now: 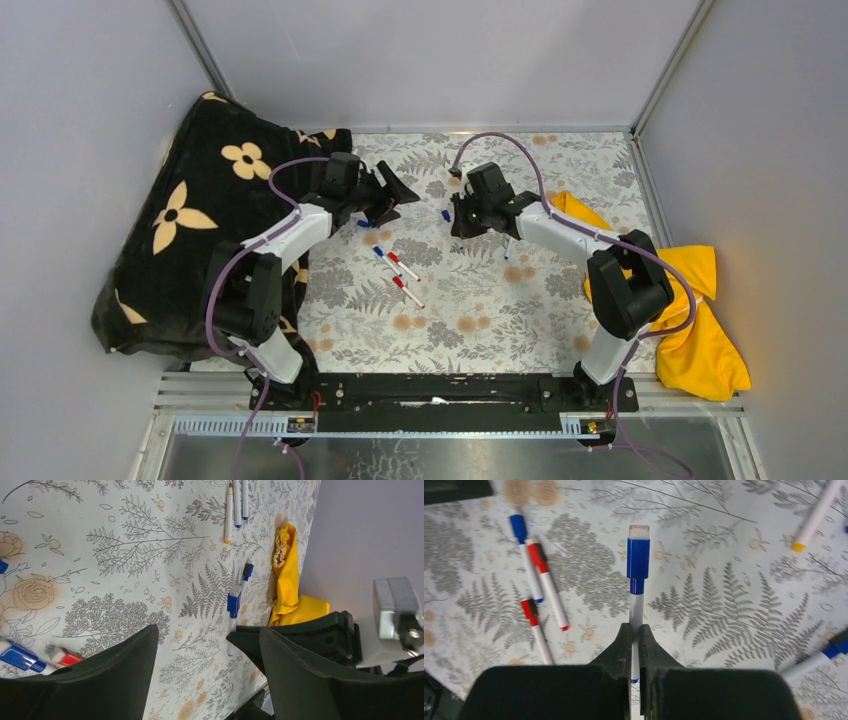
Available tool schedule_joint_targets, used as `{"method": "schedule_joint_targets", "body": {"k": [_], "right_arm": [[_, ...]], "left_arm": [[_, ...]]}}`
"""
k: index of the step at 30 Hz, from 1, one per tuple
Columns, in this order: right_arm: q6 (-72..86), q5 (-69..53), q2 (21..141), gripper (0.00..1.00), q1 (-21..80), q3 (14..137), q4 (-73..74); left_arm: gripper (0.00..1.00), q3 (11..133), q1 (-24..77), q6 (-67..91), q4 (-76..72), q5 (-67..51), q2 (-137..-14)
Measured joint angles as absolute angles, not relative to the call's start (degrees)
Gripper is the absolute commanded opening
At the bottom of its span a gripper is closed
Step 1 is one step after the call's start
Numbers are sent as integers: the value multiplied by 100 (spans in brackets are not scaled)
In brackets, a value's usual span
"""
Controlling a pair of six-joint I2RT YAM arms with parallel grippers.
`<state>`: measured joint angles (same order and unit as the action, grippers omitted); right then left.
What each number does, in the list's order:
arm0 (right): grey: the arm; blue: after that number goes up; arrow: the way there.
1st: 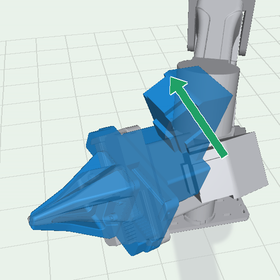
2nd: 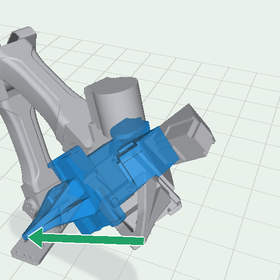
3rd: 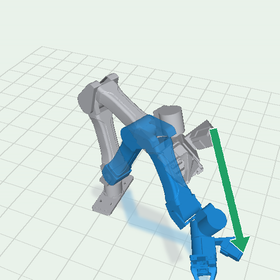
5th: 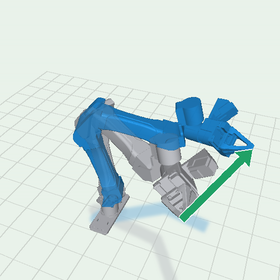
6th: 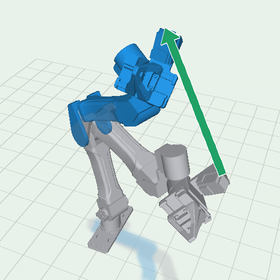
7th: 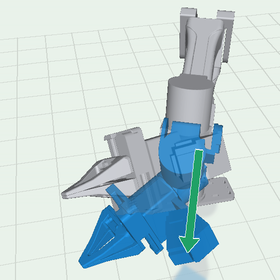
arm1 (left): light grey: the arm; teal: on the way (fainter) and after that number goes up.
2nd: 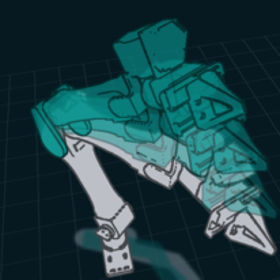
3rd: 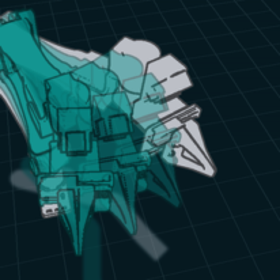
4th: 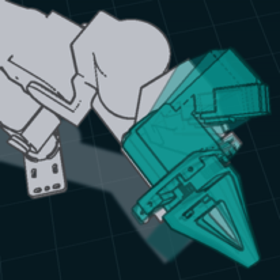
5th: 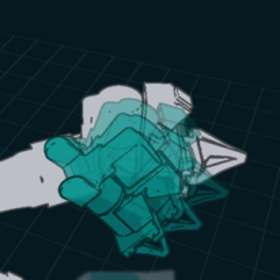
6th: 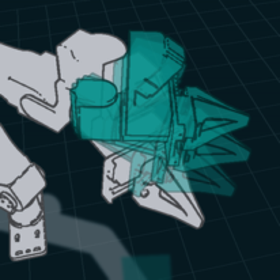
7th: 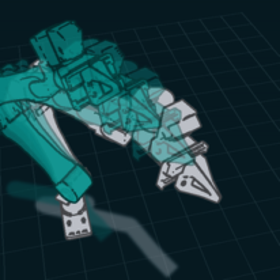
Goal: Open the pen caps
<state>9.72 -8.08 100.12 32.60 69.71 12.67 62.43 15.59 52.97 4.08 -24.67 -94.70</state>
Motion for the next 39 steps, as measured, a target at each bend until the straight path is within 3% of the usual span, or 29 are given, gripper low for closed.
{"method": "schedule_joint_targets", "body": {"k": [19,30,35,39], "right_arm": [[1184,-1957,10501,0,3579,8029,1114],[1186,-2025,10527,0,3601,8047,1135],[1197,-2058,10527,0,3601,8047,1129],[1225,-2064,10527,0,3601,8047,1125]], "left_arm": [[76,6357,1872,5319,311,-2464,-9640],[49,6357,1872,5439,172,-2292,-9640],[45,6357,1872,5472,110,-2246,-9640],[37,6357,1872,5487,71,-2215,-9640]]}}
